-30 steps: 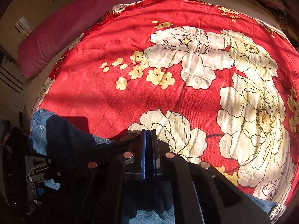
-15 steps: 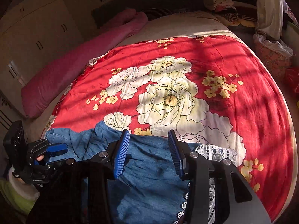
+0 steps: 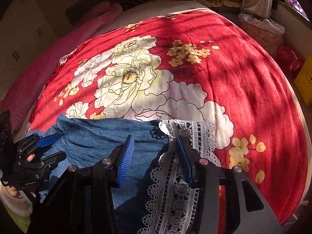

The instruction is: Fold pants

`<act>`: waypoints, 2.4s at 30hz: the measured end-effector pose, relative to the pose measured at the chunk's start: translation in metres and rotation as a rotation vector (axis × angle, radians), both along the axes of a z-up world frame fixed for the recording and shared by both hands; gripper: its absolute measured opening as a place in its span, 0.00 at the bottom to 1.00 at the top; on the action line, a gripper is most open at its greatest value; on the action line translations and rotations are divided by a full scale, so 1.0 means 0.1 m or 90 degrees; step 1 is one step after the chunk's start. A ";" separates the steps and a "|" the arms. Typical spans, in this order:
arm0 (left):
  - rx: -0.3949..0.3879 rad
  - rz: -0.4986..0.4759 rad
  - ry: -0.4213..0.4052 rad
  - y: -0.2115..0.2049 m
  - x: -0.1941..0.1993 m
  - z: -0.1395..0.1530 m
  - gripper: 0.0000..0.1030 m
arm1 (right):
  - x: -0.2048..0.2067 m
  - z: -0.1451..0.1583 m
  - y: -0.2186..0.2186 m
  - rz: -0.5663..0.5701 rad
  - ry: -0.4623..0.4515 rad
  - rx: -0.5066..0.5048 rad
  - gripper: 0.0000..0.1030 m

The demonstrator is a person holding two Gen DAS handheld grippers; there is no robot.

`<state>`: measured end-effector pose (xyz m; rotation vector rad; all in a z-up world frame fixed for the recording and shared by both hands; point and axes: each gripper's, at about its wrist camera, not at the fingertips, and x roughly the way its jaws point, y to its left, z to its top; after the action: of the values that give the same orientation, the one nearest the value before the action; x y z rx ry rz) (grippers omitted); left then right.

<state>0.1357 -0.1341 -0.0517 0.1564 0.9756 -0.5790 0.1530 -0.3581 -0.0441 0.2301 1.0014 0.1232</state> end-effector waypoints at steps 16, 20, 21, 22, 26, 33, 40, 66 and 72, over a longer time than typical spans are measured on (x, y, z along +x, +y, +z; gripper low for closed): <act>-0.053 0.024 -0.034 0.37 -0.30 0.23 0.63 | -0.59 0.30 0.23 0.057 -0.073 0.009 0.62; -0.072 0.087 -0.056 0.87 -0.63 0.43 0.68 | -1.02 0.32 0.30 0.054 -0.082 0.016 0.67; -0.069 0.103 -0.065 1.02 -0.74 0.45 0.70 | -1.11 0.31 0.29 0.041 -0.084 0.011 0.68; -0.061 0.120 -0.076 1.16 -0.84 0.48 0.70 | -1.19 0.29 0.27 0.028 -0.087 0.007 0.70; -0.010 0.209 -0.101 1.77 -1.13 0.50 0.74 | -1.46 0.21 0.16 -0.017 -0.085 0.014 0.74; 0.013 0.306 -0.076 2.36 -1.18 0.35 0.81 | -1.57 0.10 -0.03 -0.103 -0.068 0.006 0.79; -0.065 0.315 0.016 2.34 -0.99 0.02 0.46 | -1.58 0.02 -0.16 -0.124 -0.044 0.040 0.80; 0.003 0.339 -0.047 2.42 -0.97 0.28 0.47 | -1.66 0.21 0.56 0.061 -0.074 0.001 0.48; 0.013 0.343 -0.074 2.40 -1.06 0.55 0.54 | -1.47 -0.30 0.84 0.085 0.054 -0.013 0.48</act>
<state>0.0295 0.1063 0.0035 -0.0563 0.8632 -0.0644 0.0062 -0.2744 -0.0740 0.1506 1.1018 0.2253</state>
